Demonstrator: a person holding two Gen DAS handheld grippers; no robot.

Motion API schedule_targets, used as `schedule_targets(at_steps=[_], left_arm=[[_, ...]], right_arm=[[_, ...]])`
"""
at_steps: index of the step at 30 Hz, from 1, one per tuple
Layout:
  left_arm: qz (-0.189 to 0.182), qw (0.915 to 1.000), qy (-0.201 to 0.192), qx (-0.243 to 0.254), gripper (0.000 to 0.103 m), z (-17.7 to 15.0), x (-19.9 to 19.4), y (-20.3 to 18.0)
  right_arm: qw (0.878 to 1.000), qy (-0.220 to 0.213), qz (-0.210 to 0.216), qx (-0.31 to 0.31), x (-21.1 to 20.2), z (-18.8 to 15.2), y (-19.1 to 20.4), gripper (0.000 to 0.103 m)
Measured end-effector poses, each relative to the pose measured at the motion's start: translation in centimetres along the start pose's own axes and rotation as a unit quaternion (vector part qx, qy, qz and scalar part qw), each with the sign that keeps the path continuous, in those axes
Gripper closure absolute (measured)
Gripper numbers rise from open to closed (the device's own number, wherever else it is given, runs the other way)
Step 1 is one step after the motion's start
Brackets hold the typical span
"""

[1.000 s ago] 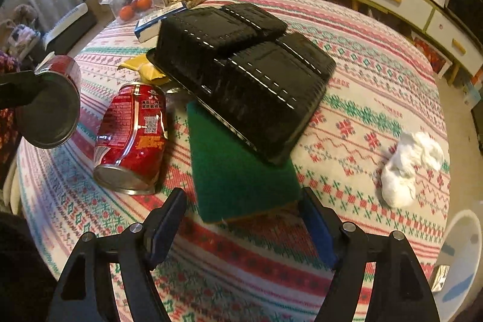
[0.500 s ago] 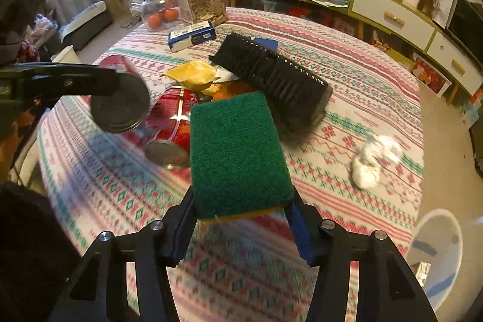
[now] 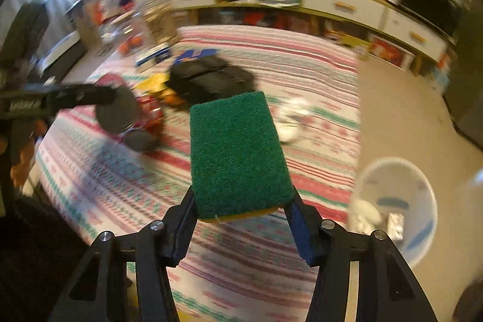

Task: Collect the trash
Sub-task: 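Carry both to bin, right drops sponge while left carries red can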

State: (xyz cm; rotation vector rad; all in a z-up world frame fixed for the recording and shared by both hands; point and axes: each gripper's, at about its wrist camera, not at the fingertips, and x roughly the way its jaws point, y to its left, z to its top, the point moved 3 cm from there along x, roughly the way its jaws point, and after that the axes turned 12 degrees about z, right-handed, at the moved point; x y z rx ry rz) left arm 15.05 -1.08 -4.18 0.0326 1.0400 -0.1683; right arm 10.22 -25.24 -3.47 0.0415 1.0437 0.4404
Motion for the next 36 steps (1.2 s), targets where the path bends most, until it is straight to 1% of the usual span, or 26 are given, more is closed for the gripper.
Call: schedule_targets(at_steps=[4,9,18,21,24,29,32,36], left_arm=[[-0.015,0.9997,-0.003,0.021,0.01,0.2,0.3,-3.2],[-0.031,0.9986,-0.005,0.043,0.01,0.4,0.8,-7.1],[-0.064,0.995,-0.01,0.076,0.01,0.9,2.5,-14.1],[-0.077,0.9922,-0.022,0.095,0.01,0.9,2.9,-17.1],[-0.098,0.987,-0.039,0.121,0.01,0.9,3.8,-20.6],[-0.123,0.9804,-0.05,0.146,0.01,0.7,5.7,-25.0],[-0.127,0.9795,-0.048,0.149,0.01,0.8,6.7,-26.5],[-0.125,0.9835,-0.033,0.127,0.01,0.9,7.9,-26.5]], right_arm=[[0.997,-0.01,-0.03,0.068,-1.7,-0.8,-4.0,0.046],[0.991,-0.015,-0.052,0.124,-3.3,-2.1,-8.0,0.046],[0.983,-0.018,-0.07,0.171,-5.5,-4.6,-11.9,0.046],[0.979,-0.017,-0.077,0.186,-6.3,-5.7,-13.2,0.046],[0.976,-0.015,-0.086,0.197,-7.0,-6.6,-14.4,0.046],[0.969,-0.02,-0.099,0.224,-8.4,-8.5,-16.6,0.046],[0.966,-0.027,-0.102,0.235,-8.9,-9.3,-18.1,0.046],[0.965,-0.024,-0.096,0.245,-8.5,-10.0,-19.2,0.046]])
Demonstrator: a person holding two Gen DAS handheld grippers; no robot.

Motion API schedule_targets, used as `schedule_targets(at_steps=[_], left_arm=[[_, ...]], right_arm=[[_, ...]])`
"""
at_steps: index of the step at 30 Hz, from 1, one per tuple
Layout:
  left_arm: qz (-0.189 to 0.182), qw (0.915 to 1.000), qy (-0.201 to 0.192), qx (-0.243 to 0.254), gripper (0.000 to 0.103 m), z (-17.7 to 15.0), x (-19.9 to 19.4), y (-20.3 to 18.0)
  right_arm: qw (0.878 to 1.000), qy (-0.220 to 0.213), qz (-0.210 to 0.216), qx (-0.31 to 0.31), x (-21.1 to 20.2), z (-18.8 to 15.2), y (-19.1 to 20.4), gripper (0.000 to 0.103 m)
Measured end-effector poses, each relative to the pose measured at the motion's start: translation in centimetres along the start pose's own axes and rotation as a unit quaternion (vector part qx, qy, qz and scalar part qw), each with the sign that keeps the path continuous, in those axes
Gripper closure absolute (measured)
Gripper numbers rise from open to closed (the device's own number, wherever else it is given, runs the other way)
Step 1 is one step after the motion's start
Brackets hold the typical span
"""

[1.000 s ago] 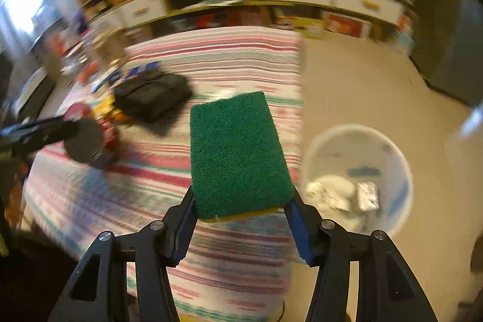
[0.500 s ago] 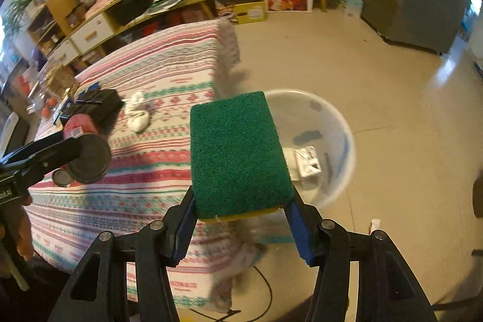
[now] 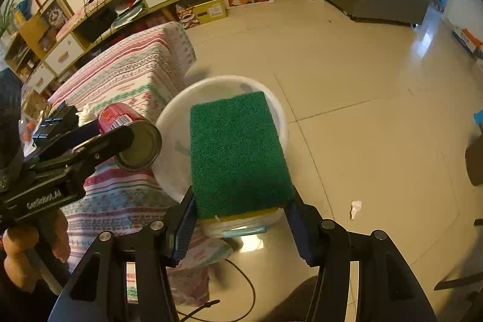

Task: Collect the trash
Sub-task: 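Carry both to bin, right drops sponge while left carries red can, then lower red can into white bin and open left tool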

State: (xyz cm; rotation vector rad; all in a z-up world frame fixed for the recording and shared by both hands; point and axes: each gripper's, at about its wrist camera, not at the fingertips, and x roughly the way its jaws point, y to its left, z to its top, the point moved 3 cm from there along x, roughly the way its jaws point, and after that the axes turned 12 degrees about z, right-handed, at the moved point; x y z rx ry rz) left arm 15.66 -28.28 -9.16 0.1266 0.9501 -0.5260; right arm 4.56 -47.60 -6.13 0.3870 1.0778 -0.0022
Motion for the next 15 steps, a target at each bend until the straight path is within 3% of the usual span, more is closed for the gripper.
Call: schedule_targets(at_steps=[5,9,15], left_arm=[[0.003,0.9998,0.008,-0.018,0.01,0.2,0.6,0.3],[0.0,0.9995,0.006,-0.03,0.01,0.4,0.4,0.7],[-0.006,0.9995,0.008,-0.029,0.01,0.3,0.2,0.5]], right_arm=[[1.0,0.001,0.017,0.002,1.0,0.1,-0.1,0.043],[0.998,-0.015,0.054,0.02,0.8,0.5,0.0,0.026],[0.998,-0.026,0.054,0.023,-0.1,0.8,0.1,0.026]])
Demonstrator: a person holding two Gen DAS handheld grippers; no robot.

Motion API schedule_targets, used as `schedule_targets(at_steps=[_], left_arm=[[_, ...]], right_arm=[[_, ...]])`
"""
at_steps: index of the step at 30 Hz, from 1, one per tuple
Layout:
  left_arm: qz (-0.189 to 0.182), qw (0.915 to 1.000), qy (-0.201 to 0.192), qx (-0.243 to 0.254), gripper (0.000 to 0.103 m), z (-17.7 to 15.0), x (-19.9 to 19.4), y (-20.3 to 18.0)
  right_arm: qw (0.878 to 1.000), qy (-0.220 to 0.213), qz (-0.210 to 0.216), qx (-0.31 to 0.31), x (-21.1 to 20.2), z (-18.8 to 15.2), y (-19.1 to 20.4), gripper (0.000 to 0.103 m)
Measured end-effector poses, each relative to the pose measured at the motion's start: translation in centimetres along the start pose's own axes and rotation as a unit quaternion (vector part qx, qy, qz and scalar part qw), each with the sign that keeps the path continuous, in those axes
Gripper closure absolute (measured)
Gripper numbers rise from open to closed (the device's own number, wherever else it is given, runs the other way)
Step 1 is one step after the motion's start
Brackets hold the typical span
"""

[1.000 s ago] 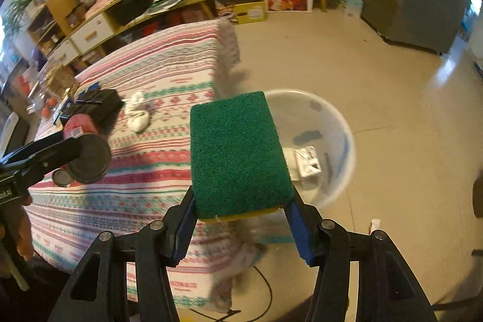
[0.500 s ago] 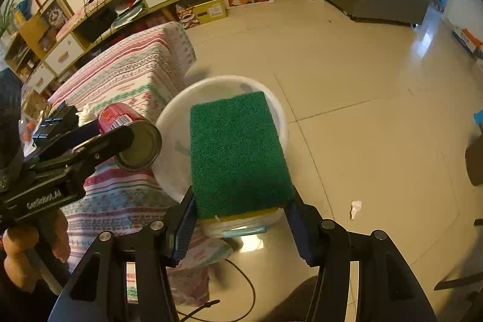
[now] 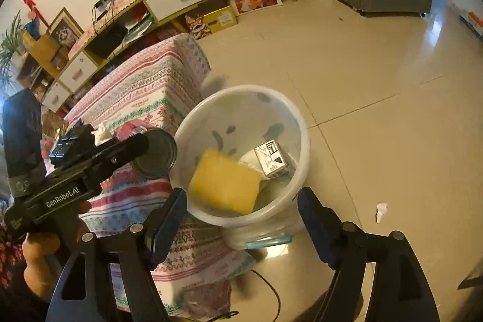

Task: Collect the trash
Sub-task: 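Lower red can into white bin and open left tool, then move both tools back to table, left tool reaching toward crushed red can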

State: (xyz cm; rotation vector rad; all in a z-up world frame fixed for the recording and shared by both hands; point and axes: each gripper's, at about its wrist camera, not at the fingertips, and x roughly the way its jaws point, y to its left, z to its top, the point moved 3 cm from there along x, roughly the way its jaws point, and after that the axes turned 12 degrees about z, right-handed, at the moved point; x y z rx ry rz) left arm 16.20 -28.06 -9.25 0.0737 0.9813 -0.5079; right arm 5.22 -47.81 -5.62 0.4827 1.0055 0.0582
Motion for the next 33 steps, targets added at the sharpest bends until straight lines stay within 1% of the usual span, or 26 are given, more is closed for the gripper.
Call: schedule_targets(at_steps=[7,10,15,18,24,33], left_arm=[[-0.007,0.9999,0.008,0.012,0.01,0.2,0.9,-0.8],[-0.023,0.9995,0.016,0.015,0.011,0.1,1.4,-1.4],[-0.033,0.9994,0.002,0.006,0.008,0.5,0.9,-1.3],[-0.023,0.9997,0.0,0.009,0.008,0.6,0.6,-0.9],[0.011,0.9999,0.002,0.012,0.008,0.6,-0.6,0.8],[0.054,0.9984,0.002,-0.019,0.008,0.1,-4.6,6.3]], right_arm=[[0.999,0.015,-0.036,-0.016,-0.1,-0.7,-0.5,0.026],[0.999,0.018,-0.044,-0.021,-0.4,-1.0,-0.8,0.026],[0.999,0.017,-0.047,-0.019,-0.8,-1.2,-1.2,0.026],[0.999,0.013,-0.05,-0.015,-1.0,-1.1,-1.4,0.026],[0.998,0.009,-0.058,-0.017,-1.3,-0.9,-1.0,0.026],[0.997,0.004,-0.068,-0.041,-1.0,-0.3,1.3,0.026]])
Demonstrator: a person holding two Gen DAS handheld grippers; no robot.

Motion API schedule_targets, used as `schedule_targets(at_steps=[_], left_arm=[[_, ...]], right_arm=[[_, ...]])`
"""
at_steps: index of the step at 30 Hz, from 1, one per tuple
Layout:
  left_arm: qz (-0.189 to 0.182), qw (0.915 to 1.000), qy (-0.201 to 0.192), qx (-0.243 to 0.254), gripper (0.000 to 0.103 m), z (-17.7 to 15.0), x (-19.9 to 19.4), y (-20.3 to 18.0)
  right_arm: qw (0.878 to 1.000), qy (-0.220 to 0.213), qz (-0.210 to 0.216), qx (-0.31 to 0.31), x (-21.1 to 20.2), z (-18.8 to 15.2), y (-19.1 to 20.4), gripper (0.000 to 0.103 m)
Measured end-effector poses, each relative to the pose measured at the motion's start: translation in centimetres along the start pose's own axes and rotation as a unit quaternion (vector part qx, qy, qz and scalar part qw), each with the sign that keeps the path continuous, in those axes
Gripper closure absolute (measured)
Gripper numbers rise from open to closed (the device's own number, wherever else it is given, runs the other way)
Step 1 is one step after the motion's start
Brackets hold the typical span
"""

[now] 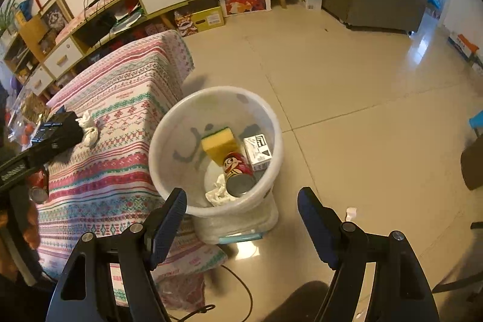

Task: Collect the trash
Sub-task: 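Move both tools back to table, left tool reaching toward crushed red can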

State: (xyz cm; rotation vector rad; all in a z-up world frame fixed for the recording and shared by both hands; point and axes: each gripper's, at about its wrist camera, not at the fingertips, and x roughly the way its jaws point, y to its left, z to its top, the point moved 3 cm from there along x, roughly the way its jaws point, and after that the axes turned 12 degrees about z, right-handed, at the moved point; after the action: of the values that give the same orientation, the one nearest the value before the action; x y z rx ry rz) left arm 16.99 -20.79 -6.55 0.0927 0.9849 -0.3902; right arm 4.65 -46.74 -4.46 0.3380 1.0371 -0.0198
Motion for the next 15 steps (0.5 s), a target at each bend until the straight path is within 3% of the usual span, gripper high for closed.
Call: schedule_targets(at_steps=[15], left_arm=[[0.066,0.9972,-0.006,-0.036,0.007,-1.5,-5.0,10.4]], right_arm=[[0.999,-0.004,0.019,-0.043,1.0,1.4,7.6,0.024]])
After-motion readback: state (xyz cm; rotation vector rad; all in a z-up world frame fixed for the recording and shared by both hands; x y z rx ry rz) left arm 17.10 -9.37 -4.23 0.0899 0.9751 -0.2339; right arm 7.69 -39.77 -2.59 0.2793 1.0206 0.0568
